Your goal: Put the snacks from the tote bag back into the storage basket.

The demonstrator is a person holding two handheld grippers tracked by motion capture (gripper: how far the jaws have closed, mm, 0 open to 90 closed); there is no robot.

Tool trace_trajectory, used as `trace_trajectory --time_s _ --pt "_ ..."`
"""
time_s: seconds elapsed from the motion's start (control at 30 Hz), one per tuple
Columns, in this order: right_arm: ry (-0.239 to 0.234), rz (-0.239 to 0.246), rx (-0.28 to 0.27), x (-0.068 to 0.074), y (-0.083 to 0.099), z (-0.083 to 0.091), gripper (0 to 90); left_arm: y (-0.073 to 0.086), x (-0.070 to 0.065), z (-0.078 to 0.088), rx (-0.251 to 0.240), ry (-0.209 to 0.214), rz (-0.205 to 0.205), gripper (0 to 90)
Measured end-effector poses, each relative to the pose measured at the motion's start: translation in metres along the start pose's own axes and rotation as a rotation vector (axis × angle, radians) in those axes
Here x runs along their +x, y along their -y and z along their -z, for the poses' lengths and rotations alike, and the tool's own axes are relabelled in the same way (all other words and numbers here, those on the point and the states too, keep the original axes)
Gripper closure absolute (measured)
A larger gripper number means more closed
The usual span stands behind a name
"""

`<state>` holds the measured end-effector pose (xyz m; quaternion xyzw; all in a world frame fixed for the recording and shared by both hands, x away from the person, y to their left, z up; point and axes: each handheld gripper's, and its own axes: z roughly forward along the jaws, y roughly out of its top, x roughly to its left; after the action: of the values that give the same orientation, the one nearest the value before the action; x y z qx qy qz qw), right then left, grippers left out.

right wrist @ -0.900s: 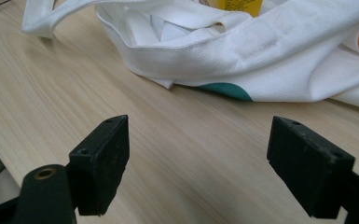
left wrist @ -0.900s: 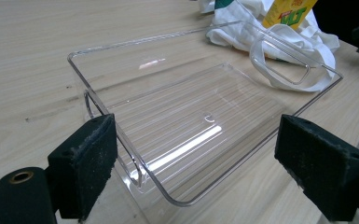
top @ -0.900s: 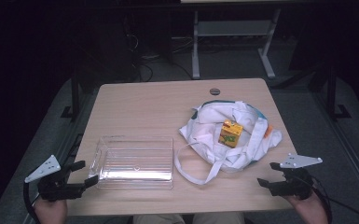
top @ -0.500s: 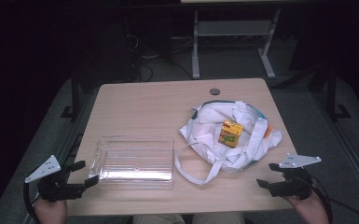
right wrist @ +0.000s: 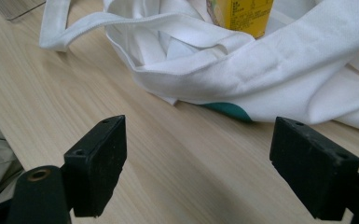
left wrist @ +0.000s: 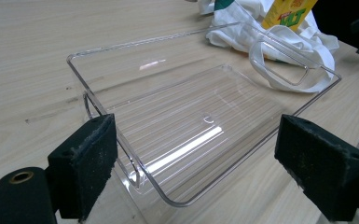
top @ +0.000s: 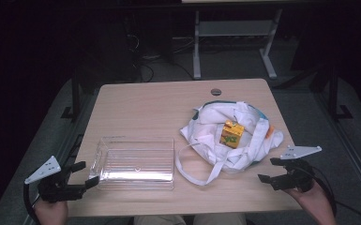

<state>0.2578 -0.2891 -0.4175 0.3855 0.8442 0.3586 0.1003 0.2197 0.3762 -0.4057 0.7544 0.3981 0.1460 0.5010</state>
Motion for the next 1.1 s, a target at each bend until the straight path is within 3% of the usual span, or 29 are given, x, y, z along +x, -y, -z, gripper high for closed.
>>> trace_trajectory --time_s 0.2,0.57,1.1 --pt "-0.003 -0.005 0.025 -0.003 -0.011 -0.002 16.9 -0.001 0.0 0.0 -0.004 0.005 -0.002 12.8" --pt "-0.006 0.043 0.047 -0.008 -0.036 -0.004 16.7 0.0 0.0 0.001 -0.01 0.005 0.004 12.7" --pt "-0.007 0.064 0.079 -0.015 -0.066 -0.008 16.4 0.0 0.001 0.001 -0.01 0.005 0.008 12.7"
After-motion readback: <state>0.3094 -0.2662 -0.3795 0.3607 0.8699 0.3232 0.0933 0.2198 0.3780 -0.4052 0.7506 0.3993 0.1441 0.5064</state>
